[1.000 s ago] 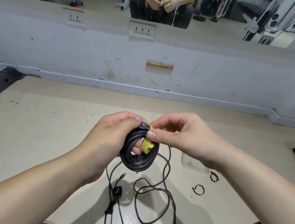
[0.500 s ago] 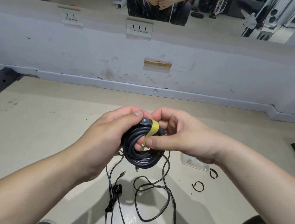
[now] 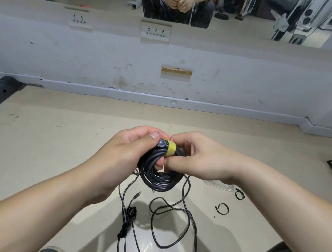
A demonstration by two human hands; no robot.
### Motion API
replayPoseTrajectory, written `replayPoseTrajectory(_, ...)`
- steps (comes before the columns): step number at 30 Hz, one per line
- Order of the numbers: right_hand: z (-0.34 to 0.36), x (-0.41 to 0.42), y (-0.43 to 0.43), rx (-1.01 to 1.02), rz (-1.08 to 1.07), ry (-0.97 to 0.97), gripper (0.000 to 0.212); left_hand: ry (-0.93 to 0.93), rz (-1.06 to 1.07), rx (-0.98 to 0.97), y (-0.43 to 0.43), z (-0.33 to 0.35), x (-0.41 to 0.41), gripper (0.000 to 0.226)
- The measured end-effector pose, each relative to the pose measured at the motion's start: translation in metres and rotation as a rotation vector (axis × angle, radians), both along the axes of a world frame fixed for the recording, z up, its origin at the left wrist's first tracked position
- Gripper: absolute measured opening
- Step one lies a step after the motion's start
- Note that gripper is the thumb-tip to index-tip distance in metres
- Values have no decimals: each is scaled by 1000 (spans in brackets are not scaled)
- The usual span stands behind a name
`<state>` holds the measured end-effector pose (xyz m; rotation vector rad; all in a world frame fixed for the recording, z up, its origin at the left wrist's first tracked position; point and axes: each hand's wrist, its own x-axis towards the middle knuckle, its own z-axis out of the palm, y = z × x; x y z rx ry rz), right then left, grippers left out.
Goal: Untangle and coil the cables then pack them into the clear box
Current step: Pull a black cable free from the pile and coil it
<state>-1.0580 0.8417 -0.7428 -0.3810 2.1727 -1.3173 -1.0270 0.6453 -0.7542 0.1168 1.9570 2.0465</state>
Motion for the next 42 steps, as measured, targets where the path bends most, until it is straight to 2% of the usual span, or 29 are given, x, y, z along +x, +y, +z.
replayPoseTrajectory(3,2,-2,3,-22,-14,-46,44,7,-8,-25,-2,2,-2,26)
replayPoseTrajectory(5,5,-4,7,-44,-16,-75,48,13,-30,-39,-3,2,-2,30)
replayPoseTrajectory(9,12,-11,22,-194,34,-194,23,26,-71,-31,-4,1,-1,24)
replayPoseTrajectory(11,10,-15,25,-249,-80,-213,20,20,-96,-39,-4,0,0,23)
replayPoseTrajectory(13,5,-14,23,-251,-146,-181,16,14,-126,-36,-3,0,1,22)
replayPoseTrajectory(16,3,-10,20,-220,-107,-176,6,2,-167,-17,-2,0,3,27)
replayPoseTrajectory(20,2,-11,21,-164,-121,-133,14,-9,-182,-2,-1,-2,5,28)
replayPoseTrajectory(23,0,-11,17,-208,-156,-140,18,-13,-186,-9,0,-3,5,26)
replayPoseTrajectory(27,-3,-13,15,-214,-259,-197,3,-3,-171,10,-1,-4,2,26)
replayPoseTrajectory(32,-6,-7,8,-194,-335,-183,4,-50,-176,5,1,-10,1,25)
replayPoseTrajectory(37,-10,-4,1,-198,-456,-144,5,-74,-195,-113,5,-14,1,30)
replayPoseTrajectory(42,-7,-2,4,-221,-509,-136,3,-104,-161,-106,9,-16,0,26)
